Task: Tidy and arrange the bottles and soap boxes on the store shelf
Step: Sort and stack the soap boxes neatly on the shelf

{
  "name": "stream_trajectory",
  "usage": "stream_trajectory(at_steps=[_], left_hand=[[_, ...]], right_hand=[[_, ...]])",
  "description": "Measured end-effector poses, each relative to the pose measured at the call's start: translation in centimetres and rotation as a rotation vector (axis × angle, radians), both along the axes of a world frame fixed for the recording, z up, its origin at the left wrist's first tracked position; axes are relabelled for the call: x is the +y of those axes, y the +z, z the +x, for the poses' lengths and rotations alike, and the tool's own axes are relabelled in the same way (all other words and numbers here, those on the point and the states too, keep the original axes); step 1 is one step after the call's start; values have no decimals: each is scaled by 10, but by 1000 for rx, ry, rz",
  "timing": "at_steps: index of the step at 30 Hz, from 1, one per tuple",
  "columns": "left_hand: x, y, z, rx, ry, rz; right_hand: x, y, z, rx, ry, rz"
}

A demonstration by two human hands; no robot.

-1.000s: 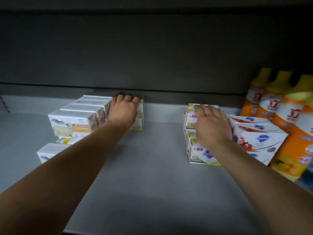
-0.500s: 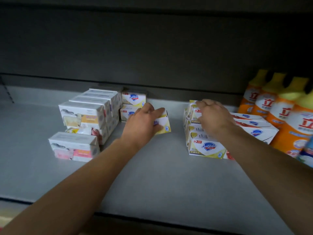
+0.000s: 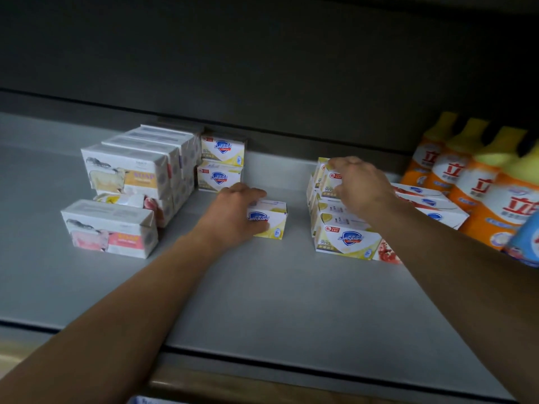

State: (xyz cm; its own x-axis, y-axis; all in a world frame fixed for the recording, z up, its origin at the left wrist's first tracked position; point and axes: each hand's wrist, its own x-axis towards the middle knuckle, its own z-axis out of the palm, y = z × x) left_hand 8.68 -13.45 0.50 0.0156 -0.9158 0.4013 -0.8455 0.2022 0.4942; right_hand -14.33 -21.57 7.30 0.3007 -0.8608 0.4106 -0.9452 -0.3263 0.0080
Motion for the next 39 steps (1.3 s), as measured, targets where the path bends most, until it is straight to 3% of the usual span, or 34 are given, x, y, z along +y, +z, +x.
stream_trajectory(at_steps=[8,28,31,35,39], left_hand=[[2,2,13,67,16,34],[2,-1,24,198,49,142],[7,4,19,354,4,157],[26,19,1,726,-222,187],[50,26,-12,827,-371,338]], right_hand=[[3,0,-5,-44,96,-83],[19,4,2,-27,32,-74],[51,-3,2,-196,160,-116],[106,-30,0,-352,363,62],[139,-47,-7,-548,406,163]])
